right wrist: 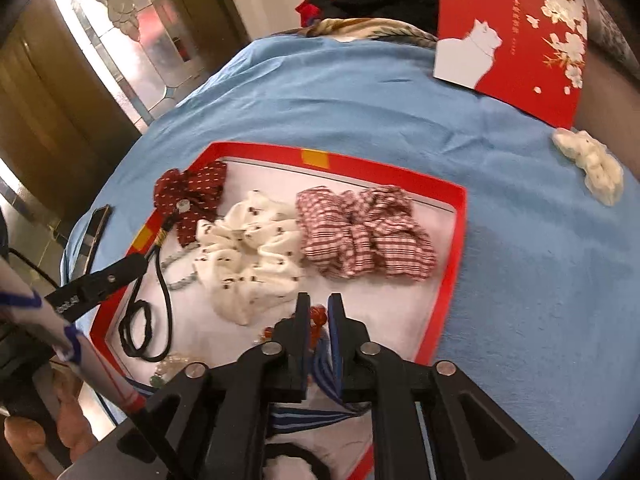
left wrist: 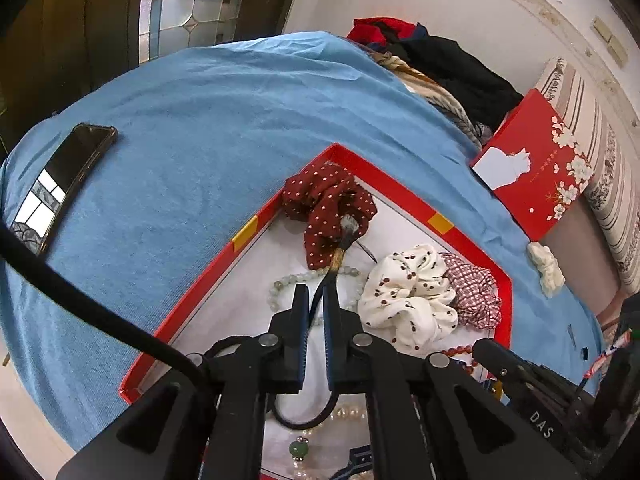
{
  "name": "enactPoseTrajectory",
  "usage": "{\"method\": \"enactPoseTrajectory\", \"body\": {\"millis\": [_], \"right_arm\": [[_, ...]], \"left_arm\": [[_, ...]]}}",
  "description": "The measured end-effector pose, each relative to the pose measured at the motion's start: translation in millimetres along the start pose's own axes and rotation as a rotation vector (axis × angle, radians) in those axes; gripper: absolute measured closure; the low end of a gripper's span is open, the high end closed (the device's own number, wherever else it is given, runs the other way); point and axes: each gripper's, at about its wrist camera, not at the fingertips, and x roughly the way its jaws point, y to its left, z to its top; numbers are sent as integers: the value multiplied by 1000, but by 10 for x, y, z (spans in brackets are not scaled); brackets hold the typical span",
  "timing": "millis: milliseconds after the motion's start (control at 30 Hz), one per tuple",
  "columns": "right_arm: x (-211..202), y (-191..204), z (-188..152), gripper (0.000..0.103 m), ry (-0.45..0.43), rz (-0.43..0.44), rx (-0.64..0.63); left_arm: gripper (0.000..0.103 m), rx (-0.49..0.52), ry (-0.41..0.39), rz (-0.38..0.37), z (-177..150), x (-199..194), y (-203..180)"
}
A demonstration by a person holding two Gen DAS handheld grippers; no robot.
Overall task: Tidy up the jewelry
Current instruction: 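Carry red bead bracelet and black lanyard into the red tray and open both tools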
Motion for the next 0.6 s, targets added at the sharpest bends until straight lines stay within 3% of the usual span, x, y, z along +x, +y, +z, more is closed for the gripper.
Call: {"method": "enactPoseTrajectory", "body": {"millis": [133,367,600], "right_arm": [[-149,-32,-10,73,-35,-25,-16],[-417,-59,-164,72,-66,-62,-64],[-654,-211,-500,71,-73,-55,-33]], "left_arm": [[81,9,-47,9,-11,-89,-42],[73,-1,-89,24,-7,-168,-57],[65,40,-139,79,-37,-253,-105]]}}
